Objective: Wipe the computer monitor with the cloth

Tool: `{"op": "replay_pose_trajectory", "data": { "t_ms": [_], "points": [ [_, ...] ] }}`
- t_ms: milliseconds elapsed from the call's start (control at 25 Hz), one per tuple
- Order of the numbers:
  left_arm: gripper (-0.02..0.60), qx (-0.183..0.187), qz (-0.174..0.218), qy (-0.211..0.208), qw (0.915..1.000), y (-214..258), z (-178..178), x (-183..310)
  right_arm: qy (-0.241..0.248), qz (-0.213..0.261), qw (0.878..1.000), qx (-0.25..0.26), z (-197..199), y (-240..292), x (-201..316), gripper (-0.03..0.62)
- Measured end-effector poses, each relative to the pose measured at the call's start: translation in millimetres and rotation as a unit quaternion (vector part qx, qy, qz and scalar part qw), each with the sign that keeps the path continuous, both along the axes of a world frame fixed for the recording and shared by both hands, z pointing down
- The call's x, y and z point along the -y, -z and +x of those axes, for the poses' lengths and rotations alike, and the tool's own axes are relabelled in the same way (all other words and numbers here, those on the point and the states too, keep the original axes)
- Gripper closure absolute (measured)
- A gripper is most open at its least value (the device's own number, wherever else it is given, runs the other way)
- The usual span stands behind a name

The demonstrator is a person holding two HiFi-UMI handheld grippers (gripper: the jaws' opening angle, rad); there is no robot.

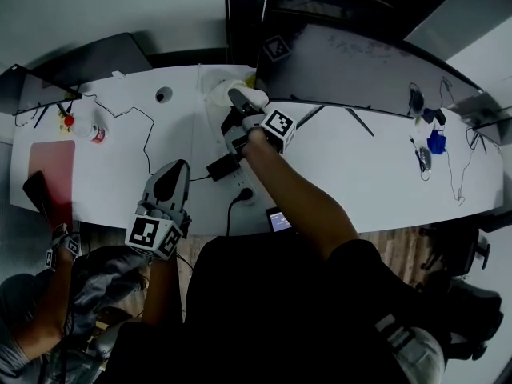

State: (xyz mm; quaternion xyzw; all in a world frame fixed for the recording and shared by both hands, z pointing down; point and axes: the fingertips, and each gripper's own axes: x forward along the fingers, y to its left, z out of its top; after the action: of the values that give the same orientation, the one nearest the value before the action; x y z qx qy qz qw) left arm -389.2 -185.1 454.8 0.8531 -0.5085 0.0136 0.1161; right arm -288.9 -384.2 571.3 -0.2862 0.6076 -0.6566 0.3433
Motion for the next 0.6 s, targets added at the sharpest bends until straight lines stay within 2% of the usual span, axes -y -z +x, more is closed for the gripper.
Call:
{"op": "replay_pose_trajectory", "data": {
  "t_ms": [160,600],
  "points": [
    [0.58,0.001,0.004,-0.002,1.0,1,2,0,-0.01,0.002,1.0,0.013,-2,10,3,0.491],
    [0.58,0.001,0.009,0.001,1.0,4,-1,-4,-0.043,0.044,0.998,0.032,-1,51,11,0.491]
  ]
}}
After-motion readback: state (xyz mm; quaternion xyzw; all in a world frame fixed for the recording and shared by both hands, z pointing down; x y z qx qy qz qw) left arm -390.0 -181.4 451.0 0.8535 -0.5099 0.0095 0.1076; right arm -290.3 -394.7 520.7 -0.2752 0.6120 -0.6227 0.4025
